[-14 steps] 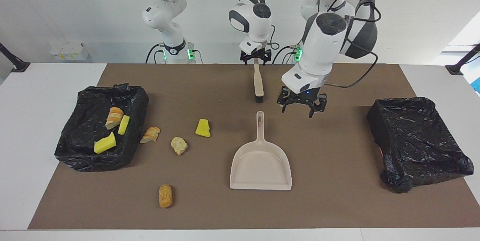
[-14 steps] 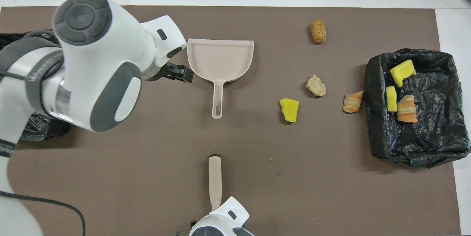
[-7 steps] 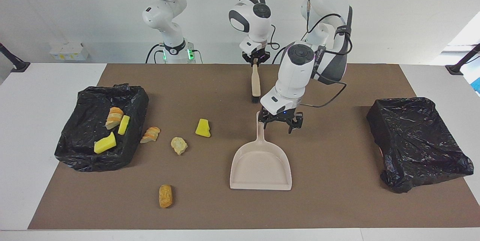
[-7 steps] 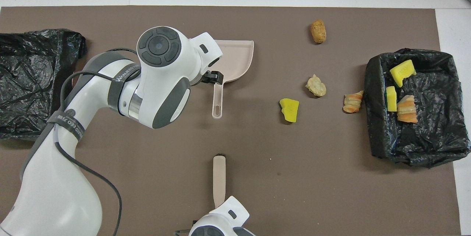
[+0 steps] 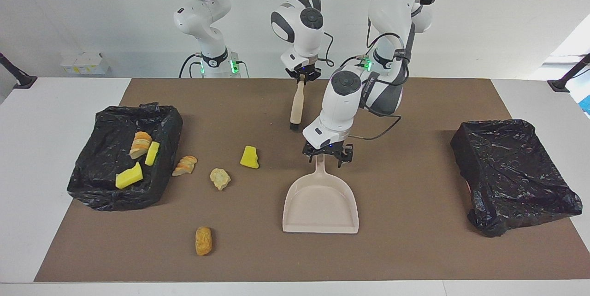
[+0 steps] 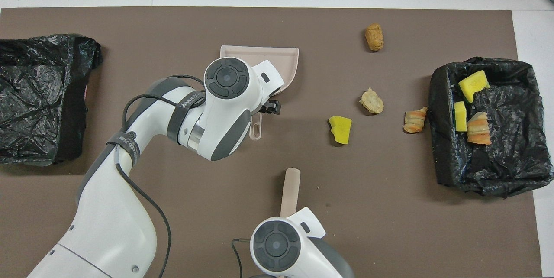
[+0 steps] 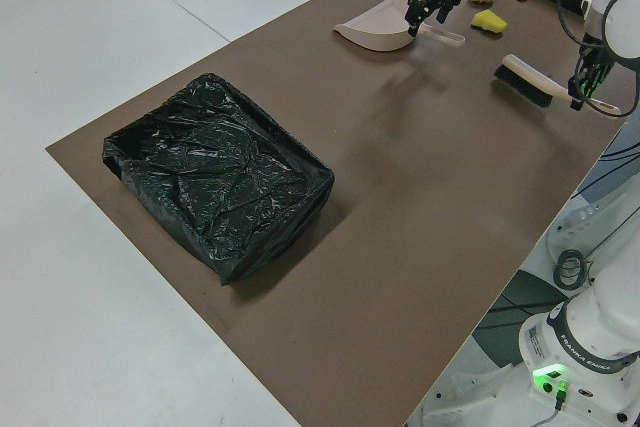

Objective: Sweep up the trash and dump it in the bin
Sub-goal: 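Lift the dustpan with the left gripper while the right gripper grasps the brush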

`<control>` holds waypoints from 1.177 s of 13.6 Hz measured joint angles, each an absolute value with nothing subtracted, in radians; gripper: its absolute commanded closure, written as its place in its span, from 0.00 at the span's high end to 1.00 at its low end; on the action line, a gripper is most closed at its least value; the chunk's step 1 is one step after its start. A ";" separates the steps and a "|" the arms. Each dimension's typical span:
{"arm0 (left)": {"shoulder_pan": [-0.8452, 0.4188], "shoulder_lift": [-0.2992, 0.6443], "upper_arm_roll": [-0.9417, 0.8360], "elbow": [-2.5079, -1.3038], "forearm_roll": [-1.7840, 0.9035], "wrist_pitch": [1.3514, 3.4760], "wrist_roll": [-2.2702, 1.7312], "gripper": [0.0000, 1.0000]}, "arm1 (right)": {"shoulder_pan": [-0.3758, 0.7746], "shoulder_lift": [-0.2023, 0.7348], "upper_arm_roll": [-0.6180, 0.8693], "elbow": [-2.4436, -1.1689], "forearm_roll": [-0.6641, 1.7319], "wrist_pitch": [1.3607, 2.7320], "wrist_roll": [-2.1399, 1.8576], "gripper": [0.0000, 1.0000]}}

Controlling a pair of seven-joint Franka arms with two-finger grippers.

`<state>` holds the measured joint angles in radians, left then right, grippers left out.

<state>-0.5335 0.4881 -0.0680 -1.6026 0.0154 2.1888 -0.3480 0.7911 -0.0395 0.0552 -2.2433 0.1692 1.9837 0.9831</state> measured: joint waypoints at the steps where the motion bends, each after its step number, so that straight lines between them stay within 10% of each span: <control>1: -0.534 0.488 -0.068 -1.602 0.015 2.189 -0.350 0.80 | 0.758 -0.059 0.054 -2.243 0.169 1.956 0.978 0.00; 6: -0.534 0.487 -0.066 -1.603 0.015 2.187 -0.352 0.59 | 0.559 -0.091 0.051 -2.220 0.151 1.918 0.836 0.00; 10: -0.535 0.487 -0.066 -1.604 0.016 2.187 -0.353 0.07 | 0.418 -0.080 0.049 -2.190 0.031 1.907 0.661 0.00; 16: -0.533 0.470 -0.061 -1.598 0.087 2.182 -0.340 0.00 | 0.174 0.028 0.046 -2.110 -0.292 1.908 0.375 0.00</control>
